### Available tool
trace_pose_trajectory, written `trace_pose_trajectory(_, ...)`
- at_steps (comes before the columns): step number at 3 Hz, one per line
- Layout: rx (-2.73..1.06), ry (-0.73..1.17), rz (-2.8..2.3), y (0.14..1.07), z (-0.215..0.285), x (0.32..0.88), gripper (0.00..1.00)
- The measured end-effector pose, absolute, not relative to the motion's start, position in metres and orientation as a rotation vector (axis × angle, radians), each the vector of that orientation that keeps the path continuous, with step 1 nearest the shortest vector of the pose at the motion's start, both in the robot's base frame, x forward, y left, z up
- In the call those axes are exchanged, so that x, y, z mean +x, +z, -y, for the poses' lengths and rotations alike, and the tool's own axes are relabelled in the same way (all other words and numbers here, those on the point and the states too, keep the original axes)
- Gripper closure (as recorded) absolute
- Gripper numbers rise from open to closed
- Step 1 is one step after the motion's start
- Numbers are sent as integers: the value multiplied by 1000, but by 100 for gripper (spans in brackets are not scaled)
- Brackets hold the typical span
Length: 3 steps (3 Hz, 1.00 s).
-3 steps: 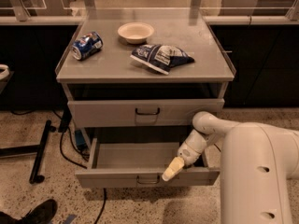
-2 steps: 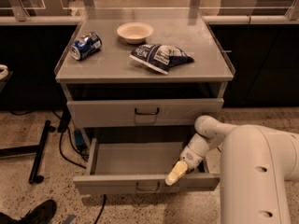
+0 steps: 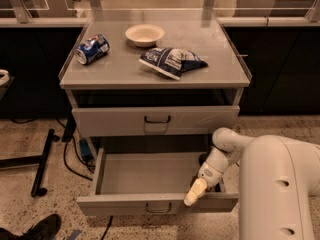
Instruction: Open middle drawer
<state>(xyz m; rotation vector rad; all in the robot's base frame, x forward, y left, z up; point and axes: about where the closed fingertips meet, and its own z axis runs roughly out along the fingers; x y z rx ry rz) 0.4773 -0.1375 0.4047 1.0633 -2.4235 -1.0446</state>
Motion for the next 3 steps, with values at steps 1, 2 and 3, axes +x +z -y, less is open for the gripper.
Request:
trace_pose_trajectory(1, 1057, -1027, 2325, 409, 147, 452, 0)
trace_pose_trajectory(2, 1058, -1035, 2319, 408, 146, 451, 0)
trace_pose_trajectory(3, 1060, -1046, 2310, 406, 145, 449, 0)
